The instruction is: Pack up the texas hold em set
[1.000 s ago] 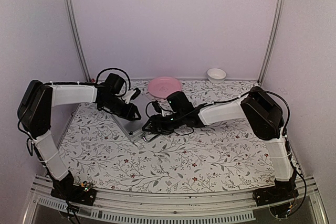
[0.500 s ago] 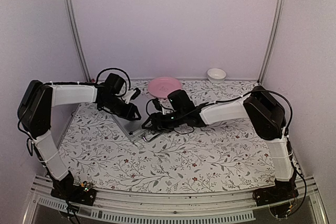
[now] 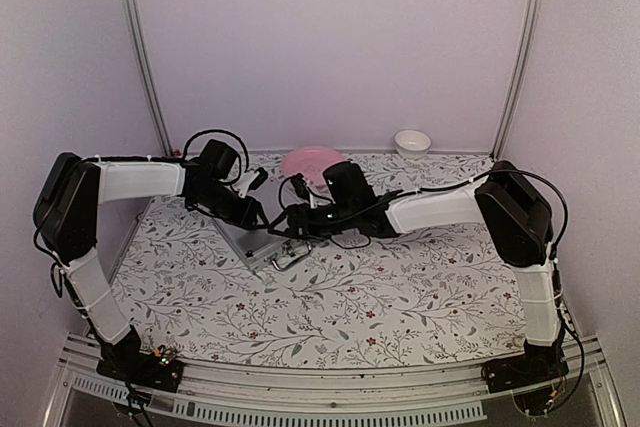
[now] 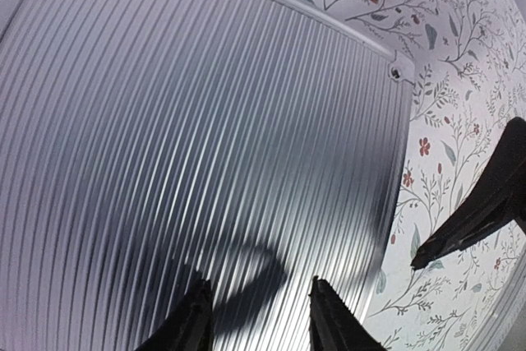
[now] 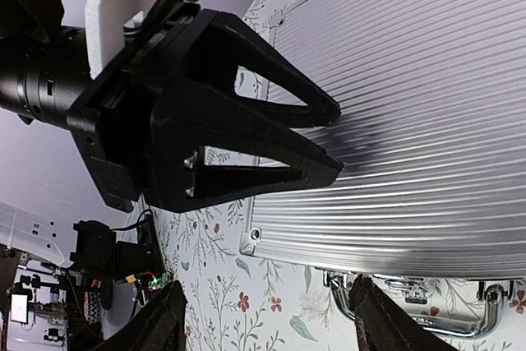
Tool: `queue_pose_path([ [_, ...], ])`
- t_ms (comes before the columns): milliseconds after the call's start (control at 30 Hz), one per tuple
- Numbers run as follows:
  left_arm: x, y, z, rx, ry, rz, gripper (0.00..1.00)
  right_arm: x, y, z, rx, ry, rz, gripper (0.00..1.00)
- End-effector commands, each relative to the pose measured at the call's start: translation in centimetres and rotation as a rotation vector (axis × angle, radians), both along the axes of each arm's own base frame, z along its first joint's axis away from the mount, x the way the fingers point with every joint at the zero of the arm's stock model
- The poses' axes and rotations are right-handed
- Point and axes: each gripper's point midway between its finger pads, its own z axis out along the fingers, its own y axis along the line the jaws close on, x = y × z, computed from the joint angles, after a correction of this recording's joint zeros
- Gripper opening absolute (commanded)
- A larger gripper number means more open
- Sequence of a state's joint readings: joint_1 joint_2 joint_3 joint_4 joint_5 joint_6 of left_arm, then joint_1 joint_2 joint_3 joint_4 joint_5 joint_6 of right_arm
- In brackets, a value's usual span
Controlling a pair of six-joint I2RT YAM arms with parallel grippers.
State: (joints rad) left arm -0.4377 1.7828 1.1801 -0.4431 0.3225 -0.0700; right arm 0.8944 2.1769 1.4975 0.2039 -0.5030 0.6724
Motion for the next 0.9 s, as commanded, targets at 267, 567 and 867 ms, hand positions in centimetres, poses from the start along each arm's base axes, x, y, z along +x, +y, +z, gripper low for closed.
queue_pose_path([
  [267, -0.9, 0.3, -1.7, 0.050, 0.053, -0.010, 0.41, -1.0, -2.7, -2.9, -0.102, -0.005, -0.031, 0.55],
  [567, -0.9, 0.2, -1.9, 0.051, 0.057, -0.013, 0.41, -0.7, -2.6, -5.3, -0.164, 0.007, -0.047, 0.31],
  [867, -0.9, 0.2, -1.9, 0.052, 0.059, -0.013, 0.41, -0.1, -2.1, -6.9, -0.218, -0.003, -0.057, 0.23],
])
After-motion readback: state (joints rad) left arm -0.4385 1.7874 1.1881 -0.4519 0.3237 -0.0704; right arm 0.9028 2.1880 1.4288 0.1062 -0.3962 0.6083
